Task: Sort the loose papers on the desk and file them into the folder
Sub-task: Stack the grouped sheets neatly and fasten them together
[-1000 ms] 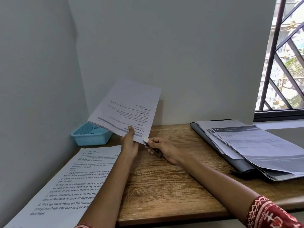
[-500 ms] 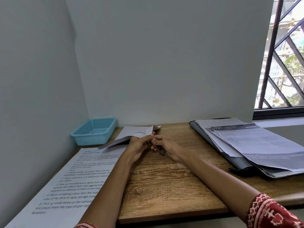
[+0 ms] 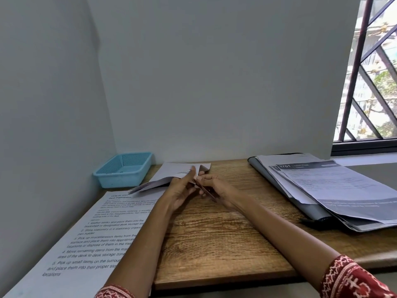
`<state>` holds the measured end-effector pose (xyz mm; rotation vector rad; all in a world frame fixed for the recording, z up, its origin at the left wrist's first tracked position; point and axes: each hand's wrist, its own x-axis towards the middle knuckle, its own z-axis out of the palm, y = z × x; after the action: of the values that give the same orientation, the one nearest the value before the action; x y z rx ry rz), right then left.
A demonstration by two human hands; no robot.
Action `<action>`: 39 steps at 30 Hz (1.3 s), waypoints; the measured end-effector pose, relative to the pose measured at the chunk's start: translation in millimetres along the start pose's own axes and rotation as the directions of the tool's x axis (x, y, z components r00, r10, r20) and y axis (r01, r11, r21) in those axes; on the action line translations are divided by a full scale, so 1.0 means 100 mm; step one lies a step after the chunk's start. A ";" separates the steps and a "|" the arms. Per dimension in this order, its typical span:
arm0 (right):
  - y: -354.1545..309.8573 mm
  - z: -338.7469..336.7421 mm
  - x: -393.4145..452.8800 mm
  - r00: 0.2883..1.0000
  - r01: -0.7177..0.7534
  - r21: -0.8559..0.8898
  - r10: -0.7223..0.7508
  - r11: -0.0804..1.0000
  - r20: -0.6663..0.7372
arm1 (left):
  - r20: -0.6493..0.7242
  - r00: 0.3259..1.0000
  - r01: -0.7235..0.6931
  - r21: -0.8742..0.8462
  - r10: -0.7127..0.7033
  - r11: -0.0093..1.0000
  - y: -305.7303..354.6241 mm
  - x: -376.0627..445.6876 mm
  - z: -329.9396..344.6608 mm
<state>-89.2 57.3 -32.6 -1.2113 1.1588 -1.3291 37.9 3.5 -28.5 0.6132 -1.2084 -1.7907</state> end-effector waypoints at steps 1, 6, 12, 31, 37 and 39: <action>-0.01 -0.01 0.00 1.000 -0.012 -0.002 0.012 1.000 0.017 | 0.021 0.999 0.036 -0.034 -0.036 0.999 0.01 0.01 -0.01; -0.06 -0.08 -0.01 0.997 -0.042 -0.207 0.054 0.978 0.052 | -0.017 0.992 0.120 -0.059 -0.121 0.991 -0.01 0.04 -0.03; -0.03 -0.56 0.08 0.945 -0.155 -0.728 -0.114 0.668 -0.306 | -0.055 0.993 0.109 0.005 -0.108 0.994 -0.02 0.06 -0.06; 0.11 -0.65 -0.15 0.831 -0.172 -0.938 -0.467 0.299 -0.302 | -0.269 0.960 0.101 0.083 -0.075 0.991 -0.02 -0.09 0.10; 0.13 -0.61 -0.29 0.809 -0.069 -0.923 -0.520 0.377 -0.273 | -0.353 0.895 -0.022 0.576 0.273 0.817 0.58 -0.13 0.20; 0.10 -0.57 -0.30 0.786 -0.008 -0.887 -0.545 0.461 -0.291 | -0.254 0.868 -0.125 0.719 0.426 0.684 0.87 -0.25 0.28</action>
<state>-144.7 88.2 -47.9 -1.8649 2.3321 -1.4120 62.1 24.9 60.3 1.0887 -1.5579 -0.8386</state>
